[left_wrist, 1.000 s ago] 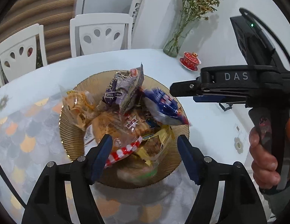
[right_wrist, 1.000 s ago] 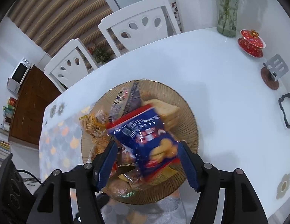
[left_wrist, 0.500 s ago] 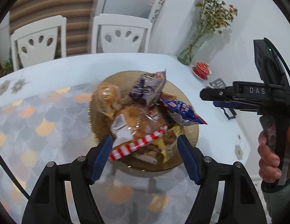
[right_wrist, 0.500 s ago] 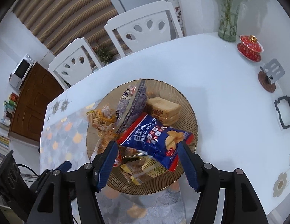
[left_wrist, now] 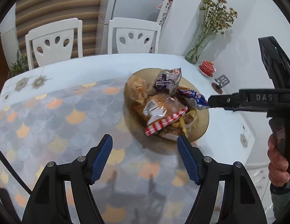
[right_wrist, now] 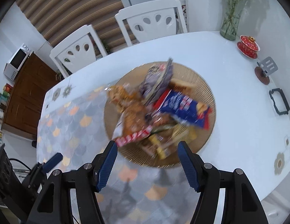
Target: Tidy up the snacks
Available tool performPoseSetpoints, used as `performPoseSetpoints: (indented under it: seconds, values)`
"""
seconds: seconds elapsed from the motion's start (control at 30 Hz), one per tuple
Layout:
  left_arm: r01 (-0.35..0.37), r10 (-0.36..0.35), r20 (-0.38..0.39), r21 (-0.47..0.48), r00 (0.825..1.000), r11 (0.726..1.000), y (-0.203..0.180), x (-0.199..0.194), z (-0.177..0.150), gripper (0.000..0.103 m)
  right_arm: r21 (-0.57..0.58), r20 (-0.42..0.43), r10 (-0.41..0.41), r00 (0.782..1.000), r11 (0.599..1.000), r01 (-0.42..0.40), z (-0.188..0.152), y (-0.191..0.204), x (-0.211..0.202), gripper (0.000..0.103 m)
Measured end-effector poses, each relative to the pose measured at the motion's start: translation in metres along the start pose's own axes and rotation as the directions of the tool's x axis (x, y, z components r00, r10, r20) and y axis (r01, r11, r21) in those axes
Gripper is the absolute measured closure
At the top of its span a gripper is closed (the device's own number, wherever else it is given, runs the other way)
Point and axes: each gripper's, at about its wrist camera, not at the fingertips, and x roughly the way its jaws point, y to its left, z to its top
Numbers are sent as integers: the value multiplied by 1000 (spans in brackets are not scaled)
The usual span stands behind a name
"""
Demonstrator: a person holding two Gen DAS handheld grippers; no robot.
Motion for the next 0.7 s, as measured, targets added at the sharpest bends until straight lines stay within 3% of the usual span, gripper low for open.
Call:
performPoseSetpoints:
  seconds: [0.37, 0.47, 0.63, 0.7]
  values:
    - [-36, 37, -19, 78, 999, 996, 28, -30, -18, 33, 26, 41, -45, 998, 999, 44, -60, 48, -14, 38]
    - [-17, 23, -53, 111, 998, 994, 27, -26, -23, 33, 54, 40, -36, 999, 998, 33, -77, 53, -13, 37]
    - [-76, 93, -89, 172, 992, 982, 27, -6, -37, 33, 75, 3, -66, 998, 995, 65, -119, 66, -2, 35]
    - [-67, 89, -124, 168, 988, 983, 28, 8, -42, 33, 78, -20, -82, 996, 994, 83, -139, 71, 2, 35]
